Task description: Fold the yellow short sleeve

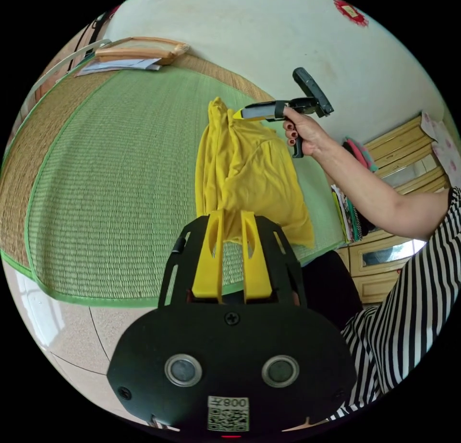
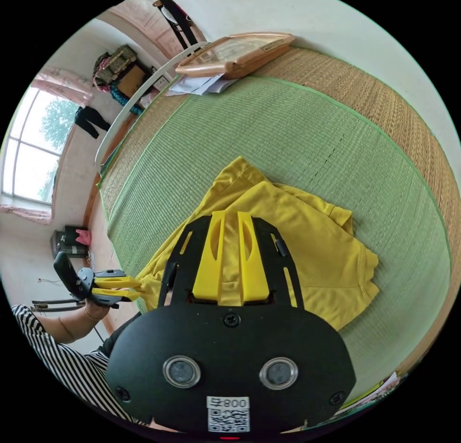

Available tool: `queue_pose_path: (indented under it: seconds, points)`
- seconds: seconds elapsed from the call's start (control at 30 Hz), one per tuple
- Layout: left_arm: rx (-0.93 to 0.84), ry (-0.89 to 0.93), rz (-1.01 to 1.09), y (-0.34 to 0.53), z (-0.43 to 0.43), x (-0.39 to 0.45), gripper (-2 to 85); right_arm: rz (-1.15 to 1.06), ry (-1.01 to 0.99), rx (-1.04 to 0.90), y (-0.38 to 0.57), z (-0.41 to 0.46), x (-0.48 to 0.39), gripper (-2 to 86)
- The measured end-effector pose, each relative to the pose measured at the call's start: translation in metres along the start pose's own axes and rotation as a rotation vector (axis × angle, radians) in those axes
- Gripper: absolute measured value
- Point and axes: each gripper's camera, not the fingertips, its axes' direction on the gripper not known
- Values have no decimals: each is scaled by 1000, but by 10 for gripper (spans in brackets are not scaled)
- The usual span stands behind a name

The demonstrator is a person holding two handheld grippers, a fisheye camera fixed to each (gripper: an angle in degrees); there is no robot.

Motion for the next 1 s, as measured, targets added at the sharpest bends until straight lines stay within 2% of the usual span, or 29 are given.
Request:
queue_pose_path:
  seconds: [0.1,0.23,0.47,0.6,0.73,1.0]
  points:
    - [-15,-10,-7,-2,10,-7,22,5,35,-59,-11,8,-3,57]
    - [9,22,-11,-3,13,-18,10,-1,38,-85,-21,1,-4,21]
    - [66,72,-24,-5,15,-35,6,14,-80,65,-16,-66,3,4]
    - [55,40,-59,-7,26,-48,5,50,-120,57,-22,-64,11,2]
    - [37,39,-110,-9,42,-66,6,114,-123,-44,-32,-36,25,2]
    - [57,88,-172,-17,55,-86,8,182,-203,5,-18,-60,49,3]
